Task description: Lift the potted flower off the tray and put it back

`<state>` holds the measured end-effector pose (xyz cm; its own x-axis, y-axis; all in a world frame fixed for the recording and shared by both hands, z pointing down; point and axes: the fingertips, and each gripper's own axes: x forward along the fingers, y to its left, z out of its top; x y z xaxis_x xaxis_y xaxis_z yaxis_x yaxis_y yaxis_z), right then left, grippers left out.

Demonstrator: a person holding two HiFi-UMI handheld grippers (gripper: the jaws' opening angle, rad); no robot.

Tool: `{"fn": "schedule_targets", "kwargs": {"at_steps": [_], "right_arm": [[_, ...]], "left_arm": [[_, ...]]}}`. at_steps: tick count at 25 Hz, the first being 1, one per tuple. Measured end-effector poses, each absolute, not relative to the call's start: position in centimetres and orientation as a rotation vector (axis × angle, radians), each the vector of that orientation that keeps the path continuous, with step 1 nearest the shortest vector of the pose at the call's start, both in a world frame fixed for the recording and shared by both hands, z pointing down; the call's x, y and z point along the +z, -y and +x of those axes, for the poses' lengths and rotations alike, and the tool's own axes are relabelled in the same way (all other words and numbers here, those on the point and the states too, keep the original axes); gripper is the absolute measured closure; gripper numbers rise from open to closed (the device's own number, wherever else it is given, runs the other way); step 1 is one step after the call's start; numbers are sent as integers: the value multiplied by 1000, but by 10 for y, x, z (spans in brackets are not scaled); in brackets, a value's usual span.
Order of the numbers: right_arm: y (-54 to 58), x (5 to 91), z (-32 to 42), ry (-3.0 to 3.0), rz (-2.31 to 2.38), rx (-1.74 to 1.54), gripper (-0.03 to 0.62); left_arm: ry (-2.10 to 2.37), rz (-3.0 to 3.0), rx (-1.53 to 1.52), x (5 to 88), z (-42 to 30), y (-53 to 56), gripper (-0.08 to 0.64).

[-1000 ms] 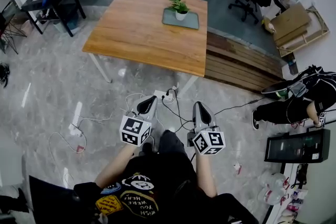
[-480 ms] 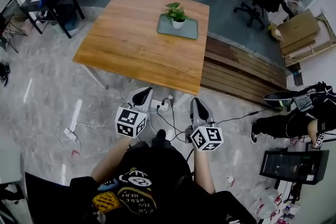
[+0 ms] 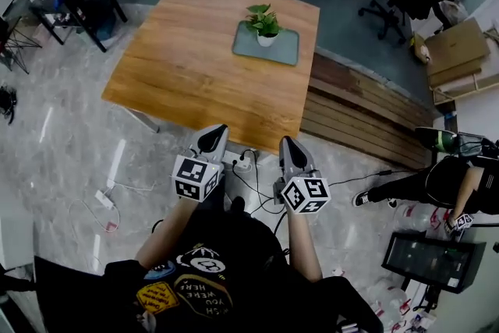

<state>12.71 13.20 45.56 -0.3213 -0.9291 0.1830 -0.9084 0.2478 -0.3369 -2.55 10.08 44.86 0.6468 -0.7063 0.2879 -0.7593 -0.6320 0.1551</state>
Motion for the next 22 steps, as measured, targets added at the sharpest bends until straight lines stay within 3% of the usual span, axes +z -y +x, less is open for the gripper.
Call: {"fn": "schedule_targets", "kwargs": {"at_steps": [8,16,22], "right_arm": [[-5,493,128,-2430,-1852,-565,592],[133,523,117,-2414,-1940,-413,592],[210,582,132,-2421,-1947,-477,592]], "left_arm": [[1077,2702,261,465,-6,25,557],[974,2788,213,512,12,155,557],[1016,2749,219,563,43,226,557]]}}
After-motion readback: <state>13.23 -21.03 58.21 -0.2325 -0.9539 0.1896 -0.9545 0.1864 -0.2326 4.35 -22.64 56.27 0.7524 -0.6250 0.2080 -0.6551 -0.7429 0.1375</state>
